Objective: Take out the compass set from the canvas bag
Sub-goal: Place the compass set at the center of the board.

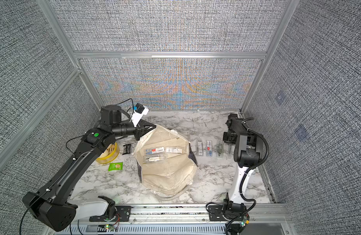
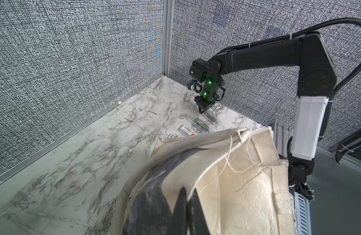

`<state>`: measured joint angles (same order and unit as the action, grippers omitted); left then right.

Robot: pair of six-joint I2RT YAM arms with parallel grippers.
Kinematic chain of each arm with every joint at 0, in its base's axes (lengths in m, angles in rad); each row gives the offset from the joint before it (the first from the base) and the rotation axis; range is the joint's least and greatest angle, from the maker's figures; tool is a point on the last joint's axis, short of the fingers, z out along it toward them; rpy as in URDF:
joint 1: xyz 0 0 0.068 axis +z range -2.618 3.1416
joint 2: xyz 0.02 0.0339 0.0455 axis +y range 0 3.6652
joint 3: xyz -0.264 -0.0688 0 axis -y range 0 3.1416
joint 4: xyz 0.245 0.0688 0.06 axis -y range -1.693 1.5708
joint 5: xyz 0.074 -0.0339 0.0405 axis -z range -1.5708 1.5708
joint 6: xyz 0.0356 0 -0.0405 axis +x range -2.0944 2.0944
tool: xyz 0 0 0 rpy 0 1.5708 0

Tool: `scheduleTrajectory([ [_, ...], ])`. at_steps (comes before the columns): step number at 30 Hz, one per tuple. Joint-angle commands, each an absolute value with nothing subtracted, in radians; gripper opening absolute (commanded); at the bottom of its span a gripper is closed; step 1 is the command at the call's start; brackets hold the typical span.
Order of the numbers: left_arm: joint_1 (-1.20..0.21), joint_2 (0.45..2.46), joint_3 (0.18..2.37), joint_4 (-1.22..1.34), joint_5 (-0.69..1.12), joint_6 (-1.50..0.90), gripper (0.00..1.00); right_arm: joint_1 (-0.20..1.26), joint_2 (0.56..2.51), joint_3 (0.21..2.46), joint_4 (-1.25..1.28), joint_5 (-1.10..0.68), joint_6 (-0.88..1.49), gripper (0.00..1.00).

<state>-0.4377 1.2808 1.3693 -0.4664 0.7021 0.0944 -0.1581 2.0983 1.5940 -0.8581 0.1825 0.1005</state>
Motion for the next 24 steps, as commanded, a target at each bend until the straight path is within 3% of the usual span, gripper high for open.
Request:
scheduleTrajectory([
  [1, -0.436, 1.282, 1.371, -0.426, 0.723, 0.098, 0.00, -0.161, 2.113, 1.613, -0.870, 0.200, 0.095, 0.20],
  [16, -0.436, 1.289, 1.374, -0.437, 0.721, 0.106, 0.00, -0.163, 2.158, 1.642, -0.862, 0.211, 0.083, 0.32],
  [24, -0.435, 1.289, 1.373, -0.438, 0.716, 0.107, 0.00, -0.162, 2.150, 1.639, -0.858, 0.213, 0.083, 0.45],
])
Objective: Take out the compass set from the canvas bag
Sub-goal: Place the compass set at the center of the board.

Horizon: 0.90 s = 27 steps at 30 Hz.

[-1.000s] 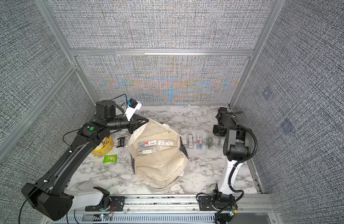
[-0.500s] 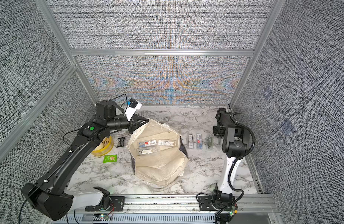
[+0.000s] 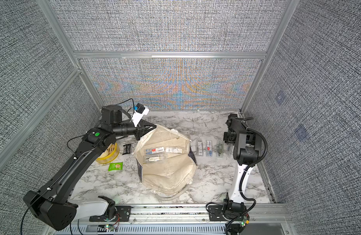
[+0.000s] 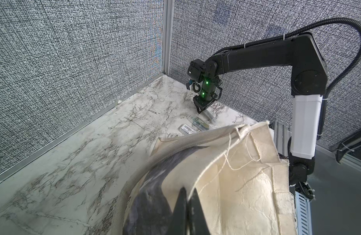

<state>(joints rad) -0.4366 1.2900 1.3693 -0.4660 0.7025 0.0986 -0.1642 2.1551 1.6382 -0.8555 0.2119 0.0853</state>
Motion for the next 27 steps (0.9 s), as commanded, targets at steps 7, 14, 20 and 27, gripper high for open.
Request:
scheduleTrajectory([
  [7, -0.435, 1.284, 1.373, -0.439, 0.712, 0.111, 0.00, -0.153, 2.142, 1.648, -0.867, 0.211, 0.081, 0.52],
  [14, -0.436, 1.285, 1.373, -0.442, 0.710, 0.115, 0.00, -0.147, 2.117, 1.653, -0.867, 0.210, 0.080, 0.57],
  [20, -0.432, 1.285, 1.373, -0.444, 0.710, 0.117, 0.00, -0.146, 2.104, 1.647, -0.873, 0.218, 0.080, 0.58],
  [27, -0.432, 1.286, 1.374, -0.443, 0.718, 0.113, 0.00, -0.149, 2.052, 1.529, -0.813, 0.165, 0.125, 0.61],
])
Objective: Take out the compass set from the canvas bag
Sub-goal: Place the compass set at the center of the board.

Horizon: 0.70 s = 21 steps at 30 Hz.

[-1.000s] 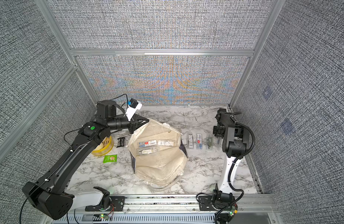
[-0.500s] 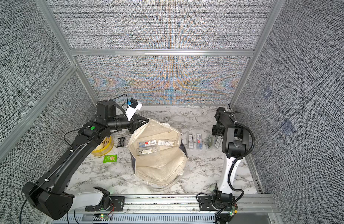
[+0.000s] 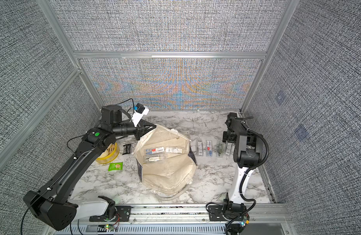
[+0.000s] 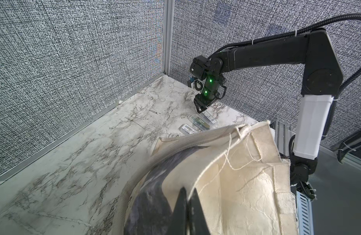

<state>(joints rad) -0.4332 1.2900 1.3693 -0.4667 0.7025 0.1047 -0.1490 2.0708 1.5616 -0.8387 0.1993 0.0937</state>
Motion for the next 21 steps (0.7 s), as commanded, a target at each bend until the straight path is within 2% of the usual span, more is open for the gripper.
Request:
scheduleTrajectory([
  [1, -0.431, 1.284, 1.373, -0.442, 0.718, 0.112, 0.00, -0.149, 2.049, 1.518, -0.806, 0.160, 0.128, 0.61],
  [9, -0.431, 1.281, 1.372, -0.435, 0.725, 0.107, 0.00, -0.156, 2.040, 1.474, -0.783, 0.131, 0.133, 0.58],
  [15, -0.430, 1.280, 1.371, -0.433, 0.727, 0.104, 0.00, -0.170, 2.028, 1.443, -0.758, 0.087, 0.104, 0.47],
  [21, -0.431, 1.275, 1.370, -0.430, 0.729, 0.103, 0.00, -0.178, 2.022, 1.430, -0.750, 0.113, 0.040, 0.45],
])
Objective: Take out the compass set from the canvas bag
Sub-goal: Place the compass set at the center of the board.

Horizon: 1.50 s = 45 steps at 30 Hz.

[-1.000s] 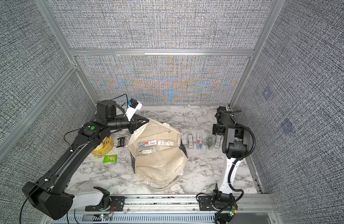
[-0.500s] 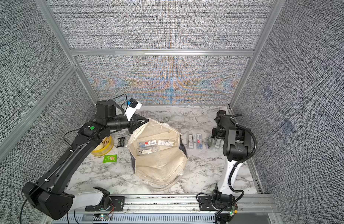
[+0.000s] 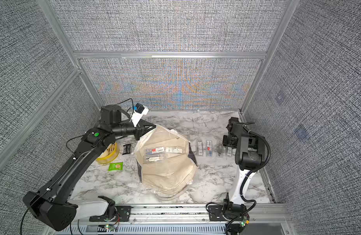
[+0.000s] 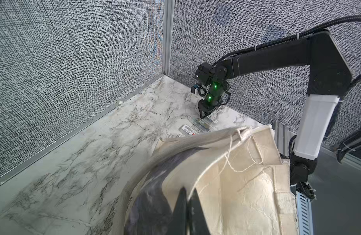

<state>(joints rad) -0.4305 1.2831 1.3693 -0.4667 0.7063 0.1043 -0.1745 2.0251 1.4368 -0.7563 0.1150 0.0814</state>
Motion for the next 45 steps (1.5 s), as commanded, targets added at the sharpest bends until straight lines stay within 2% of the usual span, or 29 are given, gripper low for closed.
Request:
scheduleTrajectory([
  [1, -0.431, 1.273, 1.370, -0.431, 0.729, 0.103, 0.00, -0.178, 2.019, 1.424, -0.741, 0.114, 0.024, 0.45],
  [10, -0.431, 1.269, 1.368, -0.427, 0.732, 0.100, 0.00, -0.178, 1.991, 1.404, -0.717, 0.086, -0.072, 0.45],
  [23, -0.431, 1.264, 1.367, -0.426, 0.730, 0.101, 0.00, -0.179, 1.989, 1.410, -0.751, 0.125, -0.069, 0.45],
  [37, -0.431, 1.259, 1.364, -0.423, 0.733, 0.100, 0.00, -0.166, 1.977, 1.403, -0.742, 0.139, -0.059, 0.58],
  [45, -0.430, 1.265, 1.365, -0.423, 0.732, 0.099, 0.00, -0.157, 1.912, 1.424, -0.765, 0.140, -0.048, 0.61],
])
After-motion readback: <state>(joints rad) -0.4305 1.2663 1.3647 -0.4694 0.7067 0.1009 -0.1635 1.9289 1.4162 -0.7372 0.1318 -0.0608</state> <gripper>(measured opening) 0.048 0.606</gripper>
